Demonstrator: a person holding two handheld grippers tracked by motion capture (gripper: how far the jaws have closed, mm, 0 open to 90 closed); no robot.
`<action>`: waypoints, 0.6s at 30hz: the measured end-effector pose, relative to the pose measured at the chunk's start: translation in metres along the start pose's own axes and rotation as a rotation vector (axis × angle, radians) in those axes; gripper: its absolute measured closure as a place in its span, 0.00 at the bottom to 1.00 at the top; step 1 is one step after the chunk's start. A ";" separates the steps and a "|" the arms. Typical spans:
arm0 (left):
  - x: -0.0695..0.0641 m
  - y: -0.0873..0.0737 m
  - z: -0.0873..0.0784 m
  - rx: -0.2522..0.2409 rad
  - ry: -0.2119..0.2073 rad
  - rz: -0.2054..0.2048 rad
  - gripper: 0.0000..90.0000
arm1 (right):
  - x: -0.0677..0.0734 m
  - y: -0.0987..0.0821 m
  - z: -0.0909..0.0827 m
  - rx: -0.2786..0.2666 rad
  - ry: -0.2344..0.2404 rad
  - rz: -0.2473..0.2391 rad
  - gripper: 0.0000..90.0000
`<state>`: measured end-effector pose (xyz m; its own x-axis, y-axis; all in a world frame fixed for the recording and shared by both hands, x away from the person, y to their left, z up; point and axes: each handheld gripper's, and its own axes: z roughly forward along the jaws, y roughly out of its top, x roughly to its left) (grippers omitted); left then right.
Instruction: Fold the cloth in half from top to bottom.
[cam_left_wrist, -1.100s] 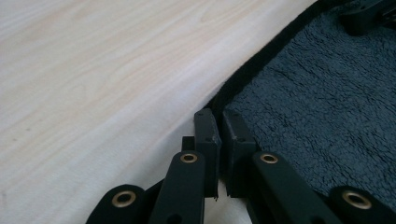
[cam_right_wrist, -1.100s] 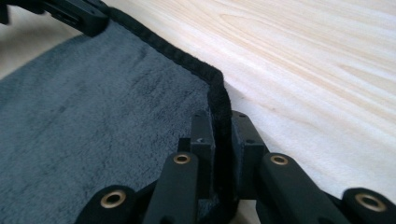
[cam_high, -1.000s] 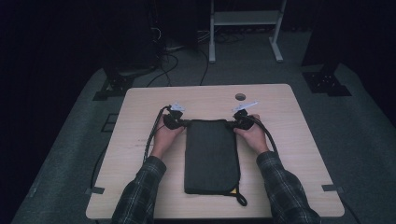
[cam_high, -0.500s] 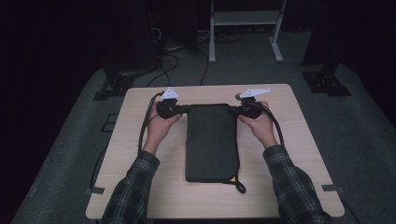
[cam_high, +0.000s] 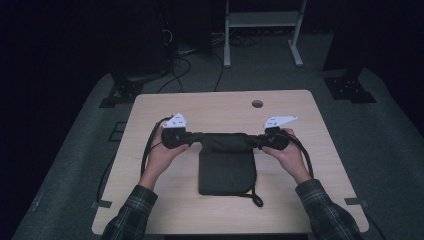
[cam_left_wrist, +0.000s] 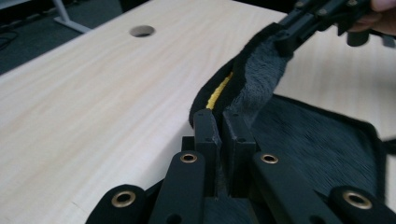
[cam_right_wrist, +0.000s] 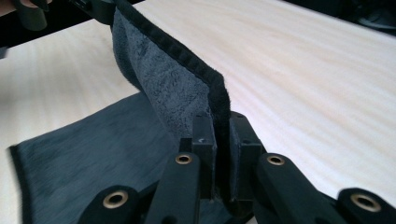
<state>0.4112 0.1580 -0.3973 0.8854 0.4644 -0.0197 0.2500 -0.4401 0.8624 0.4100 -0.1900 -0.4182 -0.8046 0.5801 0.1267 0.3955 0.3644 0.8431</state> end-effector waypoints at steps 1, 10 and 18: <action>-0.003 -0.002 -0.001 0.002 -0.007 0.001 0.95 | 0.003 -0.003 -0.001 0.000 0.005 0.002 0.91; -0.022 -0.025 -0.008 0.047 -0.059 0.021 0.95 | 0.027 -0.027 -0.006 0.028 0.040 -0.017 0.91; -0.040 -0.044 -0.012 0.120 -0.098 0.027 0.95 | 0.047 -0.047 -0.008 0.068 0.083 -0.022 0.91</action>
<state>0.3604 0.1676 -0.4284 0.9250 0.3766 -0.0512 0.2653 -0.5433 0.7966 0.3498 -0.1859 -0.4474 -0.8464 0.5098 0.1540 0.4042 0.4268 0.8090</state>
